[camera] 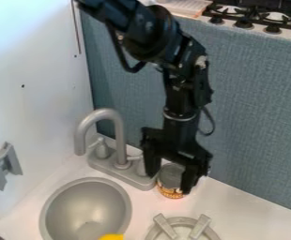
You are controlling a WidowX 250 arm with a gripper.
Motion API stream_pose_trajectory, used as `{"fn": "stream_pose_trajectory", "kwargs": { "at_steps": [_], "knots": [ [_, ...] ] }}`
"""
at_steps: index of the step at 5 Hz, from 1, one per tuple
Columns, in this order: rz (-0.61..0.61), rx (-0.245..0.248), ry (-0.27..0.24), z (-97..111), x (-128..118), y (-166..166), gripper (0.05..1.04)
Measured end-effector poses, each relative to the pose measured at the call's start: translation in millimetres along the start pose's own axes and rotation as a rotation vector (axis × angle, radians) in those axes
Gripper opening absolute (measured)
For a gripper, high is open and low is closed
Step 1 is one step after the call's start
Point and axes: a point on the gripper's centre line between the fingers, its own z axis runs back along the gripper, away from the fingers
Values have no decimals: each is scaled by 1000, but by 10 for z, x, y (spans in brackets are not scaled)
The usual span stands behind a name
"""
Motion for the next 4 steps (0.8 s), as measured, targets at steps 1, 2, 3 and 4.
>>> {"fn": "stream_pose_trajectory", "kwargs": {
  "at_steps": [1,2,3,4],
  "knots": [
    [-3,22,-31,-63,178,163,1008],
    [-24,57,-38,-143,312,321,1008],
    [-14,66,-27,-244,428,536,1008],
    [-9,63,-40,-382,556,646,1008]
  ]
}}
